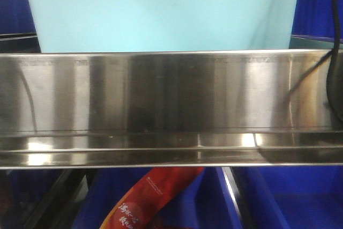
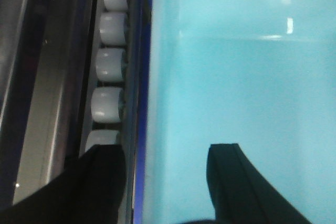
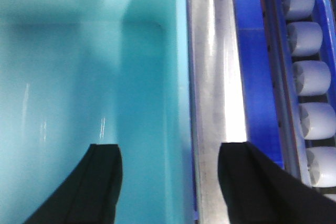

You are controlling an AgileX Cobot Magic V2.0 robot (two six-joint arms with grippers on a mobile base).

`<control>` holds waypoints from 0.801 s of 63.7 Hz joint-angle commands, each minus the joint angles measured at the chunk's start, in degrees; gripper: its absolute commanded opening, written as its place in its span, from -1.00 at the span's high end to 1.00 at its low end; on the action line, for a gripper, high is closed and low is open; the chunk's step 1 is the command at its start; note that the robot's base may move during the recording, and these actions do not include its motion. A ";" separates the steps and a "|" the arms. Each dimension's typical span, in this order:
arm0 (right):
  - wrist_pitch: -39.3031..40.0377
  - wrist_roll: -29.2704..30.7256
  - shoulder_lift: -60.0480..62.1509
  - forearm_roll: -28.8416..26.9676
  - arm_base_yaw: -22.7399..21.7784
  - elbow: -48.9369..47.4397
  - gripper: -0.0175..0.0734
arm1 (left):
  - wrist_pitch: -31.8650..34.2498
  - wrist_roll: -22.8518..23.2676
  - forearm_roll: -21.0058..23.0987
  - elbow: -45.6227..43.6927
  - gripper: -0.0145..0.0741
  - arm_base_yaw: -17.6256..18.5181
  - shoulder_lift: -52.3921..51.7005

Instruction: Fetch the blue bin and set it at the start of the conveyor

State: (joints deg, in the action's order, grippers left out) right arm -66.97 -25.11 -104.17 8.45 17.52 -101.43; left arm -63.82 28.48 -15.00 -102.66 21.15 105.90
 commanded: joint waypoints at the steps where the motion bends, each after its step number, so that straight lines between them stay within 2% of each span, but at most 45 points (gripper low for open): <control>1: 0.48 0.10 0.26 0.41 -0.23 -0.34 -0.04 | 0.17 0.23 1.22 0.26 0.06 -0.80 0.13; 41: 1.10 0.10 0.19 0.41 -0.23 -0.34 -0.03 | 0.16 0.04 1.35 0.26 0.06 -0.80 0.13; 47: 1.10 0.10 0.19 0.41 -0.23 -0.34 0.10 | -0.14 0.04 1.35 0.26 0.09 -0.80 0.13; 51: 1.10 0.10 0.19 0.41 -0.23 -0.34 0.31 | -0.29 0.04 1.35 0.26 0.19 -0.66 0.13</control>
State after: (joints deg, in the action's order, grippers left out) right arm -66.49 -25.11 -104.17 8.45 17.52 -101.43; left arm -63.83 28.48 -13.85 -102.48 20.41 106.04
